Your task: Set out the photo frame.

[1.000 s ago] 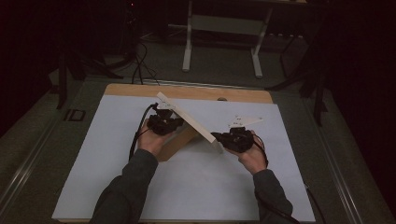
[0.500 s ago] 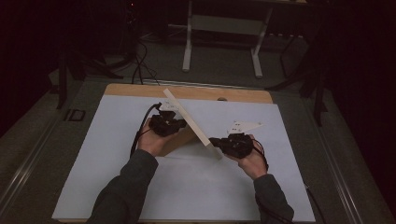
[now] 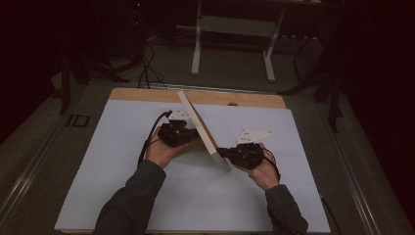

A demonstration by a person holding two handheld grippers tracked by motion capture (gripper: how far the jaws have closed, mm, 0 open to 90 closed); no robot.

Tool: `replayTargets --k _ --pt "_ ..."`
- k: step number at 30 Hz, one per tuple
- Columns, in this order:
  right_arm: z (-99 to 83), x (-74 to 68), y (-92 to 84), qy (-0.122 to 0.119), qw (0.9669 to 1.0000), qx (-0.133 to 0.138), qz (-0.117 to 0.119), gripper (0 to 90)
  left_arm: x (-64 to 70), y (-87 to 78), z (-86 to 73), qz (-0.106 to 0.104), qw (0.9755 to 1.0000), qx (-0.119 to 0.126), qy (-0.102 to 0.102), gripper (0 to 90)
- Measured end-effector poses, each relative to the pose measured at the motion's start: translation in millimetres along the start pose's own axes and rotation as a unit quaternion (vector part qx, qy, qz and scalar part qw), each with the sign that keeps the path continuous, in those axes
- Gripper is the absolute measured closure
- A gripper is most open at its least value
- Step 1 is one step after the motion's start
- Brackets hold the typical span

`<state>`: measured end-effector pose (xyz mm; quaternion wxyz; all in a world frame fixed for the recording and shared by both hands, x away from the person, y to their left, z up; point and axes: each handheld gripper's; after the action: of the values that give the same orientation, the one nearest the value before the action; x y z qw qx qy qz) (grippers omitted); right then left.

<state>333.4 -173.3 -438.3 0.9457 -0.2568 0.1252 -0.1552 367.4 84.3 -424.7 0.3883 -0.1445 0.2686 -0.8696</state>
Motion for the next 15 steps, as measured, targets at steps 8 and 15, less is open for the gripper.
replayTargets --k 8,15 --pt "3.6 -6.0 7.3 -0.011 0.9999 -0.005 0.009 90.0 -3.8 1.4 0.0 -0.009 0.9999 0.0 -0.007 90.0" --pt "4.1 -7.3 8.6 -0.011 0.9999 -0.005 0.008 90.0 3.5 -2.7 -2.9 -0.014 0.9999 -0.001 0.006 90.0"
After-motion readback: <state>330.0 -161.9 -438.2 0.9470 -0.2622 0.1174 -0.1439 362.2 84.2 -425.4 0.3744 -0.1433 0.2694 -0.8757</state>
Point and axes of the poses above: each handheld gripper's, and its own axes: y roughly forward along the jaws, z roughly out of its top, x roughly to its right, and after that the axes turned 8 degrees about z, right-handed
